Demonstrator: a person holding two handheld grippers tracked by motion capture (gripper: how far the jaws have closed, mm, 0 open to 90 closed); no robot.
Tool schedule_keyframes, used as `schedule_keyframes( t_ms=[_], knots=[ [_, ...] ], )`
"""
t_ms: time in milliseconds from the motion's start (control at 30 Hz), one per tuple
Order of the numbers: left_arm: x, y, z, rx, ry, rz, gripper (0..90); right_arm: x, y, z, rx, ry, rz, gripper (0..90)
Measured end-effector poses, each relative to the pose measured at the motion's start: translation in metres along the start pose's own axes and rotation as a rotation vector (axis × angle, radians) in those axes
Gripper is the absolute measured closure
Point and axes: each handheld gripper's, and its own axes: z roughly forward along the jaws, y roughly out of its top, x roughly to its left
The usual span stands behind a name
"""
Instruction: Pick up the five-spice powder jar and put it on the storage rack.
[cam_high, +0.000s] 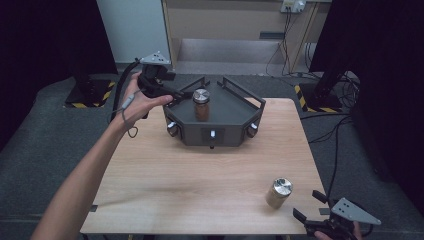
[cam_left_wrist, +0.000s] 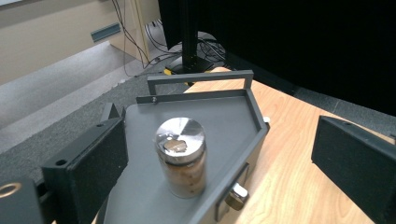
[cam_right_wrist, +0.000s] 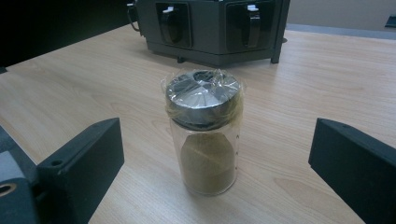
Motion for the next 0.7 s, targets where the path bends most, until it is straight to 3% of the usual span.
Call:
schedule_keyframes(
  t_ms=[233,500,700],
  knots=[
    [-0.010,-0.011,-0.021,-0.027,-0.008,0.006,2.9,0.000,0.000,0.000,0.000,0.001,-0.003,3.8],
    [-0.017,-0.037,-0.044,-0.071,-0.023,0.009,3.0,0.001,0.000,0.000,0.001,-0.001,-0.003,3.8],
    [-0.030,-0.054,-0.053,-0.075,-0.034,0.041,2.9,0.001,0.001,0.001,0.002,-0.003,-0.005,3.8]
  ],
)
